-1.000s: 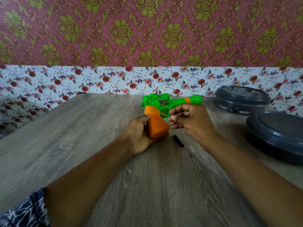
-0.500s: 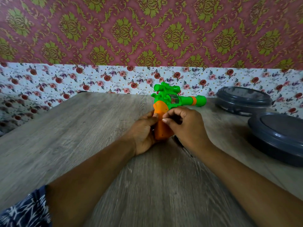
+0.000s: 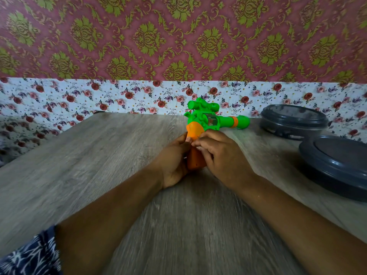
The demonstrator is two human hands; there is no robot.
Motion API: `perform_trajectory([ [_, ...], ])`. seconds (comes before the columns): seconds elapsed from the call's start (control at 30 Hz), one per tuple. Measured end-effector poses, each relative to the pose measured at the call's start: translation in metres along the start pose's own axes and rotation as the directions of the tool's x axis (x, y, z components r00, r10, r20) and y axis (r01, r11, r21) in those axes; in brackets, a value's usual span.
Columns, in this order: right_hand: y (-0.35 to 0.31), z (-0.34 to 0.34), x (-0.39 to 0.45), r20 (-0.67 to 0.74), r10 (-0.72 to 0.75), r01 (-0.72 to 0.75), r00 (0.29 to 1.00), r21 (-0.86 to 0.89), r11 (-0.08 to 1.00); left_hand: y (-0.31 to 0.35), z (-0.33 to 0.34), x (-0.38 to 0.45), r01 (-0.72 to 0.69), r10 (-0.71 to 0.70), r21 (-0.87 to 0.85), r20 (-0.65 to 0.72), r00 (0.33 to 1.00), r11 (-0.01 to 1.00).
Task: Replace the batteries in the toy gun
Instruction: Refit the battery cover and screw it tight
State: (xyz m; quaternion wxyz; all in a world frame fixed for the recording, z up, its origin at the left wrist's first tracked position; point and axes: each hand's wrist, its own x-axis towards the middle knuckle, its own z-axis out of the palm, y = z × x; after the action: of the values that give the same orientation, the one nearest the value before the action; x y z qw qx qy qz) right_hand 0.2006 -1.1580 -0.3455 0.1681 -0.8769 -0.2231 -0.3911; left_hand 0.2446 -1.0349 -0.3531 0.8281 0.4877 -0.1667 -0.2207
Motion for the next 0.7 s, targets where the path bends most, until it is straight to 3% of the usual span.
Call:
perform_trajectory([
  [0.7,-0.0094,-0.006,0.0004,0.054,0.051,-0.051,0.997,-0.008,0.999,0.0021,0.0002,-0.0005,0.025,-0.026,-0.023,-0.046,0.999,0.999],
])
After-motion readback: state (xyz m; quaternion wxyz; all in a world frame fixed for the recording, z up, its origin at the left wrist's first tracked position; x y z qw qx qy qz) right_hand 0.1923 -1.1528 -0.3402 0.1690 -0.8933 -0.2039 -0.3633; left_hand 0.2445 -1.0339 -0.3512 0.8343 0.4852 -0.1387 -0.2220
